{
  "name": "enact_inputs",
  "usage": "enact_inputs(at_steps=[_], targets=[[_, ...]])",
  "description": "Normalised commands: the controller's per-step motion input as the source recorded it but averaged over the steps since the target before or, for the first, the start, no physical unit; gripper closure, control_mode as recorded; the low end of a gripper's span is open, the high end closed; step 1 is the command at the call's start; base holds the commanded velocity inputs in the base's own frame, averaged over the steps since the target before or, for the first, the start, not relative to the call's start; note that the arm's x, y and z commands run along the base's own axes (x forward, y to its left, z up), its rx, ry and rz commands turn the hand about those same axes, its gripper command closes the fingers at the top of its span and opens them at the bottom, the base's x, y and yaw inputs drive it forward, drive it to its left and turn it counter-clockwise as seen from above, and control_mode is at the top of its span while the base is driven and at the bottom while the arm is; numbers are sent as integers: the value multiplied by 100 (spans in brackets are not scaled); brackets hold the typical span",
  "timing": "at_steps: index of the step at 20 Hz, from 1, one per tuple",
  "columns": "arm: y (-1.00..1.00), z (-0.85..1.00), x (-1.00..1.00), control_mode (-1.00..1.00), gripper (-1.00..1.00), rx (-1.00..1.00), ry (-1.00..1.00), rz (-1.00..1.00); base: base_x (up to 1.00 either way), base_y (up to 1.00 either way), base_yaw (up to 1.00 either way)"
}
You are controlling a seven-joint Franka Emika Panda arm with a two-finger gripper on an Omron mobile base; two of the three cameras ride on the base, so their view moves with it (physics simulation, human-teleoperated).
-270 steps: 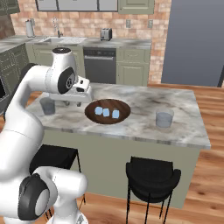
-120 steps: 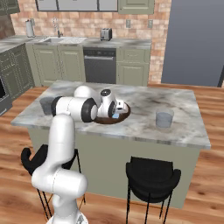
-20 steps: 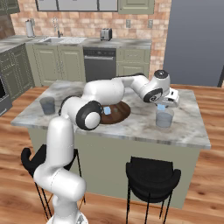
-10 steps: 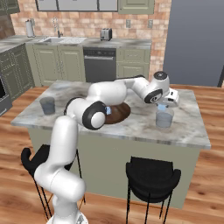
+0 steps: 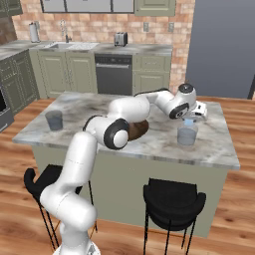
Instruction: There are four ice cubes in the ice bowl. Place two ice cubes in each glass of water.
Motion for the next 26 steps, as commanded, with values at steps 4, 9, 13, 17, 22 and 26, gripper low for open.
enact_inputs(at_steps=[4,9,13,17,22,26], targets=[[-14,-2,20,-100,100,0,0,0,0,0,0],[-2,-9,33,-100,100,0,0,0,0,0,0],[0,-18,35,-100,100,0,0,0,0,0,0],[-6,-13,24,-100,-100,0,0,0,0,0,0],[-3,0,1,-100,-100,0,0,0,0,0,0],[0,0,0,-100,-100,0,0,0,0,0,0]])
